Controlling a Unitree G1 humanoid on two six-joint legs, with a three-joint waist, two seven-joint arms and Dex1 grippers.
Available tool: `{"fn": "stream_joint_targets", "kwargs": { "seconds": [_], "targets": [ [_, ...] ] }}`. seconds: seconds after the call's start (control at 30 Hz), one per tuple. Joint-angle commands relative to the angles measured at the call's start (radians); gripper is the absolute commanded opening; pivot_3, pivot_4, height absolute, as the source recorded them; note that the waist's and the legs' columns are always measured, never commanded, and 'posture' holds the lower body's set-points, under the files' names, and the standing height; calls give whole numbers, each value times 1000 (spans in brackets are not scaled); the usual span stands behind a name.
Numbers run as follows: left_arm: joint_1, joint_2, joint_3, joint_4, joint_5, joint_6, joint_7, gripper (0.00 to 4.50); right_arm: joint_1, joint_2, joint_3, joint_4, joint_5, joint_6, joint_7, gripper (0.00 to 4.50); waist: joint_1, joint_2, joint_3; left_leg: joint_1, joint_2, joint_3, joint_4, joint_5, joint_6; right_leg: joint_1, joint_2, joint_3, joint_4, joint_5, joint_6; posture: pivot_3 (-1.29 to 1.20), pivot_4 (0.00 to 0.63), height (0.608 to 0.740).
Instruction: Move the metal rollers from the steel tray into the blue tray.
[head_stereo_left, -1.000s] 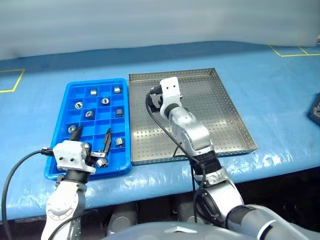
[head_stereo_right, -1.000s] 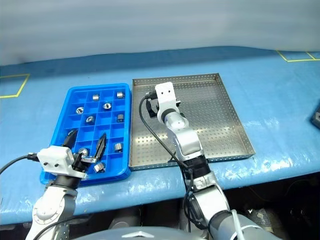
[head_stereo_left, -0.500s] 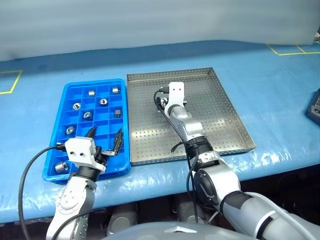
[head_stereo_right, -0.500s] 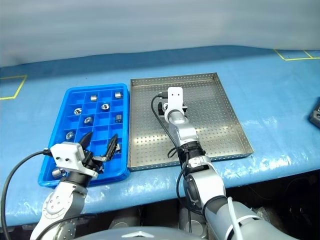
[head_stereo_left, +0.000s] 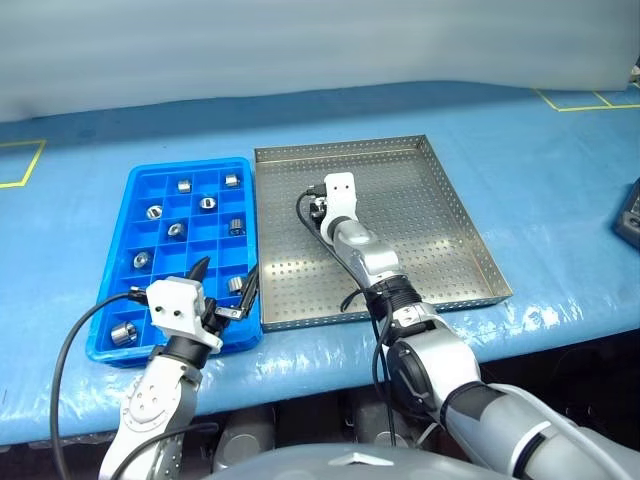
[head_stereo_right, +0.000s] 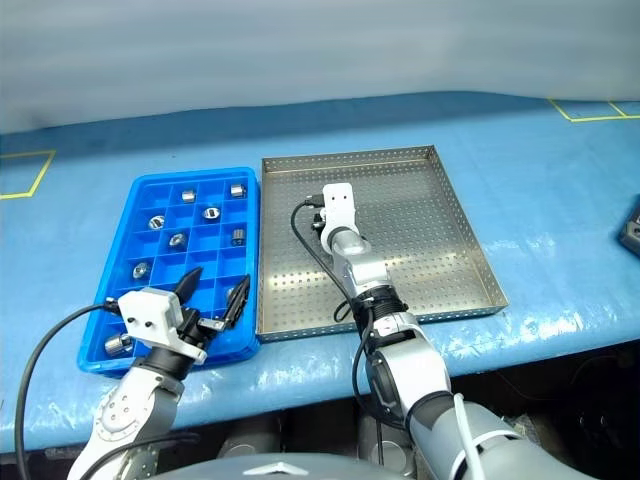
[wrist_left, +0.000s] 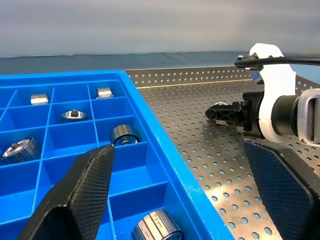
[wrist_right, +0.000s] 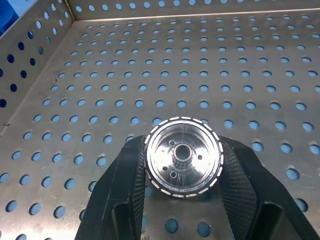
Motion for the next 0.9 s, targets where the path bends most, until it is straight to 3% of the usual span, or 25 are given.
{"fn": "stream_joint_targets", "kwargs": {
  "seconds": [0.03,0.43,0.9],
  "targets": [
    [5,8,13,-41,12,-43,-4,4500,-17,39,29,-84,-1,3,34,1713,1,0,0,0,0,0,0,0,0,0,0,0,0,0,0,145,150,740],
    [72,-13,6,-32,119,-151,34,4500,18,82,312,-557,75,260,342,1713,23,0,0,0,0,-1,-2,0,0,-1,0,-1,0,-3,3,230,150,740],
    [329,-100,40,-41,183,-310,117,4500,41,129,493,-491,95,259,436,1713,82,0,0,-1,0,-1,-2,0,0,-2,0,-1,0,-7,-1,395,150,740]
  ]
}}
